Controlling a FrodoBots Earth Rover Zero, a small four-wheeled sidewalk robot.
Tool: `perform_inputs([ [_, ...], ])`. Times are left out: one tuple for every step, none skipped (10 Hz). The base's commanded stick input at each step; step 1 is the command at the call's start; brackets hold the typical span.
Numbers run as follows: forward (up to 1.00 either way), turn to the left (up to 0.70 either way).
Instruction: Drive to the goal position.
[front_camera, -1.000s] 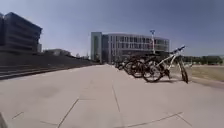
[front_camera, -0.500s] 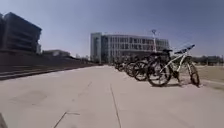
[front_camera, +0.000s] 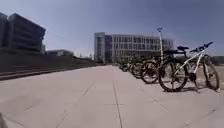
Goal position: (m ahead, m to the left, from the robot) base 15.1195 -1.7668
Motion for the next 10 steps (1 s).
perform_inputs([
  [1.00,0.00],
  [1.00,0.00],
  [1.00,0.00],
  [1.00,0.00],
  [1.00,0.00],
  [1.00,0.00],
  [1.00,0.00],
  [1.00,0.18],
  [1.00,0.31],
  [1.00,0.00],
])
